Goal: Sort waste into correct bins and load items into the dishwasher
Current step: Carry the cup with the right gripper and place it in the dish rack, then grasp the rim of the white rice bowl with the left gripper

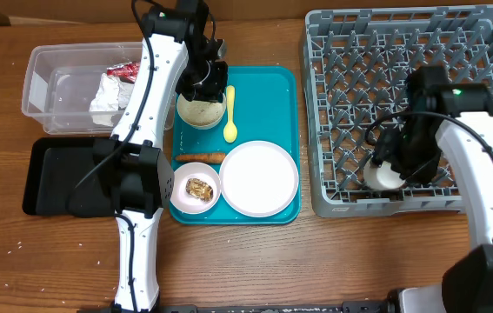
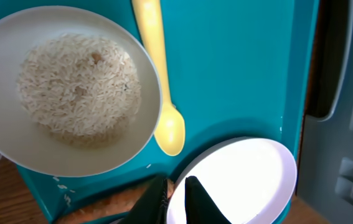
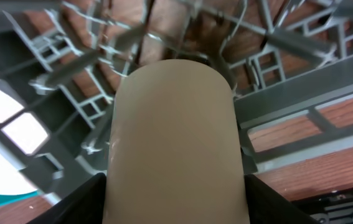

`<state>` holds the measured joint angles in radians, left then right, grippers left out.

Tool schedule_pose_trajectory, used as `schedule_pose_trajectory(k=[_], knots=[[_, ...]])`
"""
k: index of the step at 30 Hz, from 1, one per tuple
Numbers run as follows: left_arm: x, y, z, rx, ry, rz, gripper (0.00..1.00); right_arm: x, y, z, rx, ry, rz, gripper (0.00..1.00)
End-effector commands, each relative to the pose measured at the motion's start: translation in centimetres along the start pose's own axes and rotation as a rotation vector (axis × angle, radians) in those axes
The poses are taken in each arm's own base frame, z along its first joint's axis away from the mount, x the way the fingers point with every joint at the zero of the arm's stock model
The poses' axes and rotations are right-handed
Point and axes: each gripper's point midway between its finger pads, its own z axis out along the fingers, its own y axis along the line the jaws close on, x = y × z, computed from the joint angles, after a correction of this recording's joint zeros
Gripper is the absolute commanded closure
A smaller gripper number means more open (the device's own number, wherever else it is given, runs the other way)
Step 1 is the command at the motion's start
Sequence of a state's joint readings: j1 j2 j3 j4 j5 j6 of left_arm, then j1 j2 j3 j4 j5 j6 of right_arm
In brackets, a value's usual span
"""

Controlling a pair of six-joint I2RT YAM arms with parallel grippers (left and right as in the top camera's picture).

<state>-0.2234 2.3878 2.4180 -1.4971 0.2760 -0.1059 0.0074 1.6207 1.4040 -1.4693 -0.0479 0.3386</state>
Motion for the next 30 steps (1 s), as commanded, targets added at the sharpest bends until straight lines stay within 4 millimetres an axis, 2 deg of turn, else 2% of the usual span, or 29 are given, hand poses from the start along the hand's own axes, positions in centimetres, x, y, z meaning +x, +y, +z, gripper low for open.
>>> schedule_pose_trajectory(k=[1, 6, 7, 11, 15, 18, 22, 25, 27, 30], knots=[[-0.3, -0.7, -1.7, -0.019, -0.047, 0.018, 0.85, 0.4, 0.2, 1.2, 0.003, 0.03, -0.012, 0.41], [-0.3, -0.7, -1.7, -0.019, -0.047, 0.018, 0.84, -0.1, 0.4, 1.8, -0.005, 0.01, -0.015, 0.16], [-0.3, -0.6, -1.7, -0.021, -0.047, 0.019, 0.8, -0.5, 0.6, 1.8, -0.013, -0.007, -0.016, 0.13], [-0.4, 0.1, -1.8, -0.063, -0.052, 0.021, 0.75, -1.9, 1.7, 1.1, -0.062, -0.06, -0.027, 0.12], [-0.2, 0.0, -1.9, -0.063, -0.046, 0.019, 0.78, -2.7, 2.7, -0.3, -0.107, -0.096, -0.055, 0.12], [-0.2, -0.2, -2.8, -0.061, -0.067, 0.029, 0.79, -3.5, 3.3, -2.2, -0.128, -0.142, -0.062, 0.13], [-0.8, -1.1, -6.3, -0.057, -0.155, 0.057, 0.79, -3.9, 4.9, -6.1, -0.197, -0.206, -0.136, 0.14], [-0.7, -2.3, -10.7, -0.049, -0.254, 0.084, 0.77, -4.0, 6.3, -8.9, -0.229, -0.264, -0.173, 0.14], [-0.1, -3.0, -13.3, -0.045, -0.308, 0.097, 0.76, -3.8, 7.4, -10.1, -0.245, -0.293, -0.206, 0.14], [1.0, -3.0, -15.6, -0.085, -0.345, 0.102, 0.76, -3.0, 9.6, -10.6, -0.279, -0.307, -0.268, 0.14]])
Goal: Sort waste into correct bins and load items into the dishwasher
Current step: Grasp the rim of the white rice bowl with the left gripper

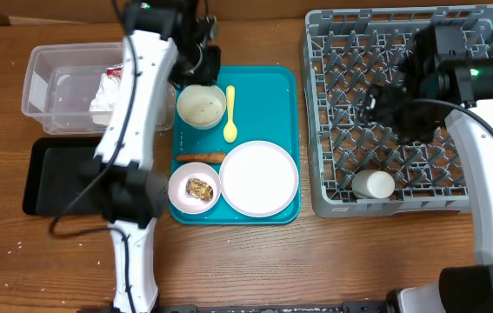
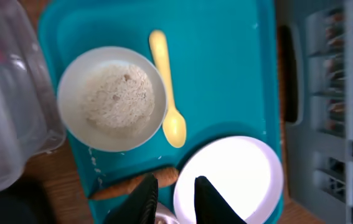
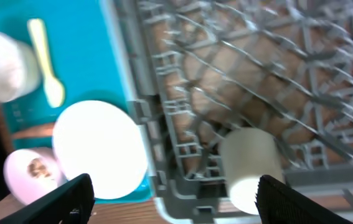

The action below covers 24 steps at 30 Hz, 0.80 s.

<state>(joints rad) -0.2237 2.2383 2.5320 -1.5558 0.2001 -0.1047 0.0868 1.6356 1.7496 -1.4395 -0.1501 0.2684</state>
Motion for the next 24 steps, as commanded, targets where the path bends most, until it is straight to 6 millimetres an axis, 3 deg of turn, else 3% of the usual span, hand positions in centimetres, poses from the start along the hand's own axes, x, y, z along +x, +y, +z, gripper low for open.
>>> schedule_pose_trajectory(k=[1, 3, 5, 8, 12, 16, 20, 24], knots=[[0.3, -0.8, -6.8, -0.069, -0.137, 0.037, 0.76, 0.4, 3.6, -0.6, -0.075, -0.017, -0.092, 0.14], [1.0, 0.4, -6.8, -0.154, -0.115, -0.019, 0.77, 0.6, 5.5, -0.1, -0.107, -0.021, -0.134, 0.14], [1.8, 1.8, -6.2, -0.226, -0.077, -0.093, 0.84, 0.7, 7.4, 0.2, -0.133, -0.037, -0.165, 0.14], [2.5, 2.4, -5.1, -0.251, -0.038, -0.164, 0.92, 0.6, 10.0, 0.6, -0.174, -0.064, -0.183, 0.15], [2.6, 2.7, -4.0, -0.257, -0.019, -0.187, 0.91, -0.2, 13.2, 1.7, -0.23, -0.108, -0.189, 0.15], [2.3, 2.7, -3.8, -0.255, -0.025, -0.182, 0.85, -0.6, 16.1, 4.3, -0.262, -0.11, -0.205, 0.18], [1.6, 1.8, -3.0, -0.237, -0.041, -0.115, 0.78, -1.6, 16.0, 5.0, -0.262, -0.121, -0.169, 0.18], [2.1, 0.5, -0.5, -0.23, 0.0, -0.025, 0.76, -2.8, 14.2, 3.9, -0.253, -0.148, -0.128, 0.18]])
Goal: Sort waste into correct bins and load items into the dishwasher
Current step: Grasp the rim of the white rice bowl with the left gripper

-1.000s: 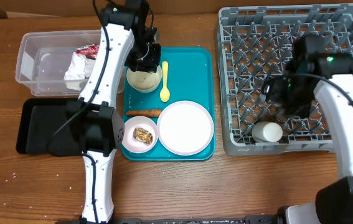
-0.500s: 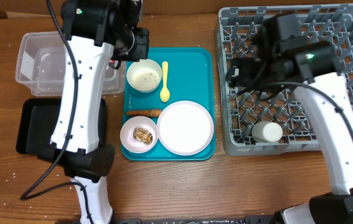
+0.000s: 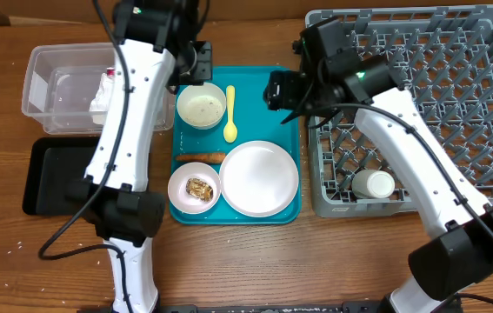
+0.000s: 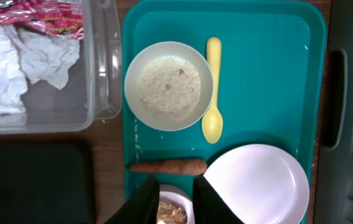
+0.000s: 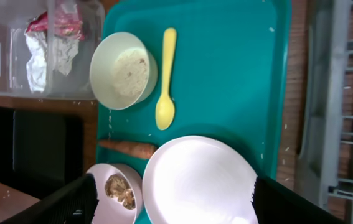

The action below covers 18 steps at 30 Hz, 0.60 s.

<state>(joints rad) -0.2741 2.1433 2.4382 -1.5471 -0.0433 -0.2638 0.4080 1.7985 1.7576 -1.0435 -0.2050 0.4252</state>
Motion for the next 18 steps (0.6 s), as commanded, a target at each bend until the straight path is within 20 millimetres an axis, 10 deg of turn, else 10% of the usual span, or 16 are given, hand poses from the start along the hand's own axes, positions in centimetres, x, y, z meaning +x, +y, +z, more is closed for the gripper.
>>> schedule_pose_trajectory(k=[1, 10, 18], knots=[[1.5, -1.7, 2.2, -0.009, 0.053, 0.103, 0.75, -1.9, -1.5, -3.0, 0.004, -0.073, 0.06, 0.18], [4.3, -2.6, 10.5, 0.003, 0.136, 0.124, 0.75, -2.3, -8.1, -5.9, 0.094, -0.063, 0.175, 0.16], [5.7, -2.9, 15.2, 0.011, 0.126, 0.191, 0.73, -1.9, -9.2, -6.2, 0.116, -0.041, 0.166, 0.16]])
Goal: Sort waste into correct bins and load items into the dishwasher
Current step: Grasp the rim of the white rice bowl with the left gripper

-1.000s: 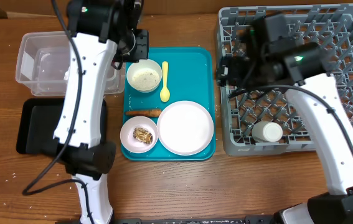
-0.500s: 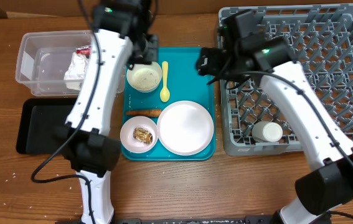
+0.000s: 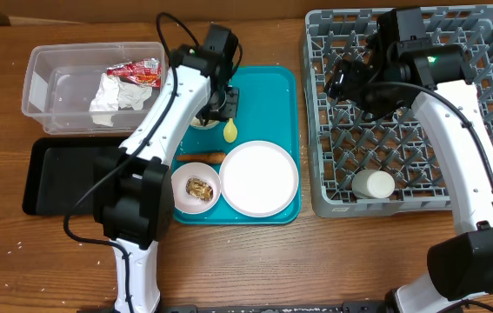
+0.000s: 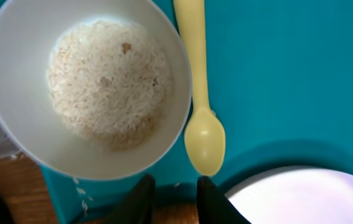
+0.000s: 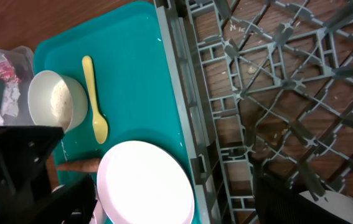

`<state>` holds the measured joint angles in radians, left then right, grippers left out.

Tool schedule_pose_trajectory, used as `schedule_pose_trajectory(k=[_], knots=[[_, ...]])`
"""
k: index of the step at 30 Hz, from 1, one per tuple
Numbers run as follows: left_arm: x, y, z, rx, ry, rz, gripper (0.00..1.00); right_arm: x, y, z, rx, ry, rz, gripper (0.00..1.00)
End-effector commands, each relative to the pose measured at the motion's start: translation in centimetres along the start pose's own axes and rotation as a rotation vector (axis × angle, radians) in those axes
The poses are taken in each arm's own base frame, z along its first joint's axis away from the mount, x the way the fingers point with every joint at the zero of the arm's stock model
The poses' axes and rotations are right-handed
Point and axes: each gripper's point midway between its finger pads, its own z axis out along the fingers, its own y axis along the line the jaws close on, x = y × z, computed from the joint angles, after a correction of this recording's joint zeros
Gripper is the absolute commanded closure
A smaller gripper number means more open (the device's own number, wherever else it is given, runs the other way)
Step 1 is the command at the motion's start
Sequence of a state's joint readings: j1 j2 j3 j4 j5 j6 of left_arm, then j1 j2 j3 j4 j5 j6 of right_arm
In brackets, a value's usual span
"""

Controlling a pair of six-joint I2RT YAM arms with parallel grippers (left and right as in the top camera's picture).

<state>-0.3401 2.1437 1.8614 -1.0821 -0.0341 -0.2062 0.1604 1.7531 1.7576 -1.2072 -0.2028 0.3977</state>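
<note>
On the teal tray (image 3: 272,96) lie a white bowl of rice (image 4: 89,93), a yellow spoon (image 4: 199,99), a white plate (image 3: 259,178), an orange carrot-like stick (image 3: 201,157) and a small bowl of scraps (image 3: 196,188). My left gripper (image 4: 176,202) hangs low over the rice bowl and spoon, open with a narrow gap and nothing in it. Above the upper left of the grey dish rack (image 3: 420,52), my right gripper (image 3: 350,83) stands wide open and empty. A cream cup (image 3: 374,183) lies in the rack's front left corner.
A clear bin (image 3: 37,87) holding crumpled wrappers sits at the back left. A black bin (image 3: 55,178) lies in front of it. The rack's left wall (image 5: 185,112) runs close beside the tray.
My left gripper has come down from high above the tray to just over the rice bowl and spoon. The right gripper has gone from above the tray back over the rack's upper left.
My right gripper was around the cream cup in the rack's front left while the left hovered by the rice bowl. Then the cup lay released and both grippers were higher. Then the right was over the tray. Now the left is low again.
</note>
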Motion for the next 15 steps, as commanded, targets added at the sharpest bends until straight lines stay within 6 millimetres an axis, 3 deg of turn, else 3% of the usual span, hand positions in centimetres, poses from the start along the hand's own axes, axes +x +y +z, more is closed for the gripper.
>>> schedule_pose_trajectory(k=[1, 15], knots=[[0.9, -0.4, 1.6, 0.009, 0.01, 0.082, 0.73, -0.4, 0.7, -1.8, -0.023, -0.045, -0.044, 0.16], [0.6, 0.1, 4.1, -0.018, -0.044, 0.149, 0.73, -0.1, 0.6, -1.8, -0.017, -0.033, -0.048, 0.16]])
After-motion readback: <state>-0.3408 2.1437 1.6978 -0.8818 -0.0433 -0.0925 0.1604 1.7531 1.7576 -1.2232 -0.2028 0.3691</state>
